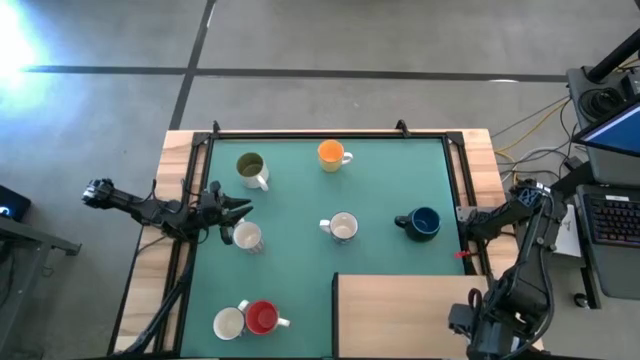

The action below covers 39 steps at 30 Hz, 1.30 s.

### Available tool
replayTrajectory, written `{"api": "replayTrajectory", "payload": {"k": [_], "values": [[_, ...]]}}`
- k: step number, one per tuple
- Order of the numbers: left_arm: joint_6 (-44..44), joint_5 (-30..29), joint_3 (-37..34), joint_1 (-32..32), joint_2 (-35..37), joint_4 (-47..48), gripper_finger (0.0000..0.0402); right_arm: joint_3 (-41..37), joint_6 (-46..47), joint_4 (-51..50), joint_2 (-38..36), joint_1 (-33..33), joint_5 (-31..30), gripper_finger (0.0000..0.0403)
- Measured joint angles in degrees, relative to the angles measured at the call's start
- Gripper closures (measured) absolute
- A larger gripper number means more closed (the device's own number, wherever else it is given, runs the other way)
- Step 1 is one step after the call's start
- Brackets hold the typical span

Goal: Place coffee mugs
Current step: Put the light blue patterned mug on the shelf

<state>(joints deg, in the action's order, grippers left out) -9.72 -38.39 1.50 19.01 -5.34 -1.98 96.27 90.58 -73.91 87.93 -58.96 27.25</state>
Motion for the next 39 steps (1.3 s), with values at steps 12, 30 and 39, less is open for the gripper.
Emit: {"api": "replayTrajectory", "payload": {"k": [12, 30, 39], "values": [[0.0, 0.0, 0.0, 0.0, 0.0, -0.1, 0.0315, 0.0, -1.8, 0.5, 0.0, 0.0, 0.5, 0.0365], [0.0, 0.0, 0.0, 0.0, 0.0, -0.1, 0.0315, -0.2, -5.3, 1.0, 0.4, 0.0, -0.8, 0.0325], [0.0, 0.0, 0.0, 0.0, 0.0, -0.1, 0.0315, 2.2, -2.0, 2.0, -0.9, 0.0, -0.3, 0.0324]]}}
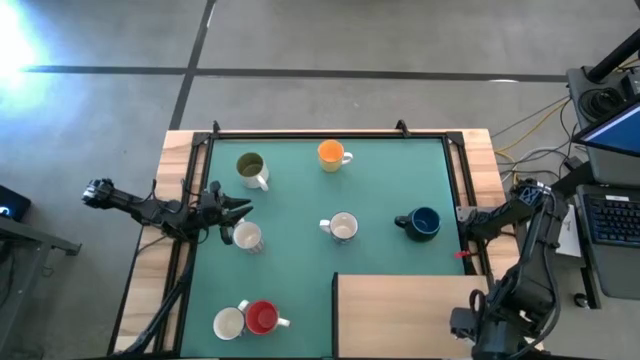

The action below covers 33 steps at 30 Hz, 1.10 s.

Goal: Place coffee mugs
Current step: Put the light blue patterned mug on the shelf, then put the black mug on the shelf

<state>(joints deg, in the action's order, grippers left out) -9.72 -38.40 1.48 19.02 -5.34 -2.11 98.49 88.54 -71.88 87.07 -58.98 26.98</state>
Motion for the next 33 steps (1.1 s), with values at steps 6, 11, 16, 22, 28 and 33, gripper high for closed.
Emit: {"api": "replayTrajectory", "payload": {"k": [6, 11, 16, 22, 28, 33], "values": [[0.0, 0.0, 0.0, 0.0, 0.0, 0.0, 0.0315, 1.7, 0.7, -2.0, -0.1, 0.0, 0.0, 0.0324], [0.0, 0.0, 0.0, 0.0, 0.0, 0.0, 0.0315, 3.9, 0.9, -5.7, -0.5, 0.0, 0.0, 0.0324], [0.0, 0.0, 0.0, 0.0, 0.0, 0.0, 0.0315, 8.4, 2.2, -9.5, -0.7, 0.0, -0.5, 0.0324], [0.0, 0.0, 0.0, 0.0, 0.0, 0.0, 0.0315, 14.5, 2.7, -17.7, -0.8, 0.0, -8.6, 0.0328], [0.0, 0.0, 0.0, 0.0, 0.0, 0.0, 0.0315, 16.5, 4.0, -18.1, -3.3, 0.0, -22.6, 0.0332], [0.0, 0.0, 0.0, 0.0, 0.0, 0.0, 0.0315, 14.2, 2.9, -18.2, -7.9, 0.0, -37.5, 0.0331]]}}
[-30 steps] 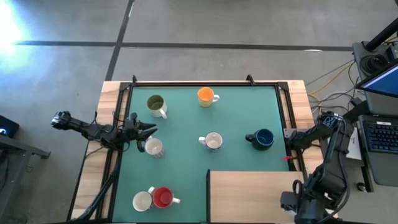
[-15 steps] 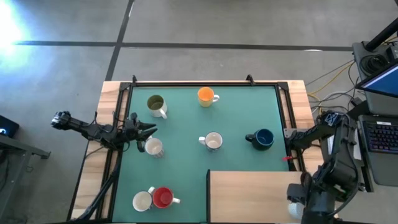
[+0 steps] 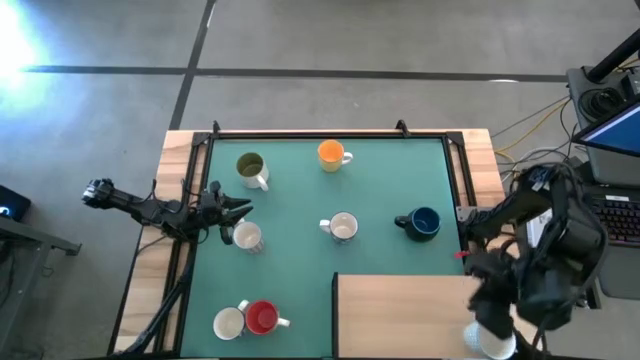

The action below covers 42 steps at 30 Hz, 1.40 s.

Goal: Place coffee mugs
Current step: Put the black mug on the shelf

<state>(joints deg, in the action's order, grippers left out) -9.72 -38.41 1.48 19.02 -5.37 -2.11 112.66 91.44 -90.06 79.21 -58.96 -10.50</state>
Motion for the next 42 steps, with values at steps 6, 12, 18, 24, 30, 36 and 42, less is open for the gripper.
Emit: {"api": "replayTrajectory", "payload": {"k": [6, 12, 18, 24, 30, 36, 42], "values": [[0.0, 0.0, 0.0, 0.0, 0.0, 0.0, 0.0315, -4.8, -11.6, 0.0, -5.6, 4.5, -10.2, 0.0331], [0.0, 0.0, 0.0, 0.0, 0.0, 0.0, 0.0315, -11.9, -19.8, 0.0, -8.7, 18.0, -4.7, 0.0327], [0.0, 0.0, 0.0, 0.0, 0.0, 0.0, 0.0315, -17.7, -29.1, 0.1, -9.5, 32.1, -1.0, 0.0301], [0.0, 0.0, 0.0, 0.0, 0.0, 0.0, 0.0315, -26.0, -35.3, 0.1, -8.5, 44.5, 5.9, 0.0257], [0.0, 0.0, 0.0, 0.0, 0.0, 0.0, 0.0315, -34.3, -39.8, 1.7, -5.8, 52.2, 15.8, 0.0221], [0.0, 0.0, 0.0, 0.0, 0.0, 0.0, 0.0315, -38.3, -40.0, 4.6, -2.5, 57.1, 17.5, 0.0212], [0.0, 0.0, 0.0, 0.0, 0.0, 0.0, 0.0315, -40.6, -45.2, 4.4, -0.4, 60.4, 18.8, 0.0211]]}}
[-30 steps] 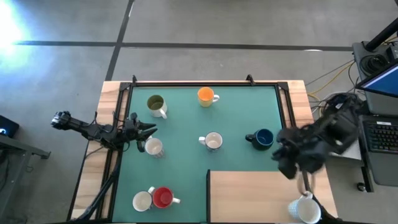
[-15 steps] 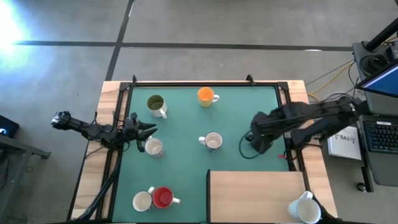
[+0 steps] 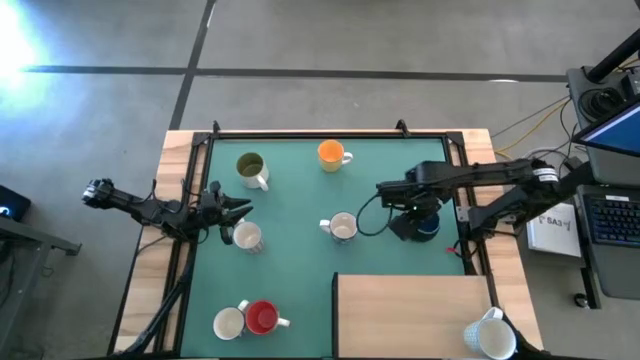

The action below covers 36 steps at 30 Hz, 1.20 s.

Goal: Place coffee mugs
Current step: Put the black mug on the shelf

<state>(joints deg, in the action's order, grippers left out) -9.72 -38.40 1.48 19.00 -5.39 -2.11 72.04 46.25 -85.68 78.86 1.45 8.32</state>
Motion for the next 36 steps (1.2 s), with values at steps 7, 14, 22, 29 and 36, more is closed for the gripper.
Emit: {"api": "replayTrajectory", "payload": {"k": [7, 14, 22, 29, 36], "values": [[0.0, 0.0, 0.0, 0.0, 0.0, 0.0, 0.0315, -3.3, -4.6, -0.3, 0.5, 0.1, 1.2, 0.0211], [0.0, 0.0, 0.0, 0.0, 0.0, 0.0, 0.0315, -8.2, -6.5, 2.4, 0.4, 0.0, 1.2, 0.0212], [0.0, 0.0, 0.0, 0.0, 0.0, 0.0, 0.0315, -13.0, -9.7, 5.7, 0.4, -0.1, 2.7, 0.0214], [0.0, 0.0, 0.0, 0.0, 0.0, 0.0, 0.0315, -15.4, -9.9, 9.1, 0.5, -0.1, 4.6, 0.0290], [0.0, 0.0, 0.0, 0.0, 0.0, 0.0, 0.0315, -15.6, -7.4, 11.8, 0.5, 0.0, 4.0, 0.0385]]}}
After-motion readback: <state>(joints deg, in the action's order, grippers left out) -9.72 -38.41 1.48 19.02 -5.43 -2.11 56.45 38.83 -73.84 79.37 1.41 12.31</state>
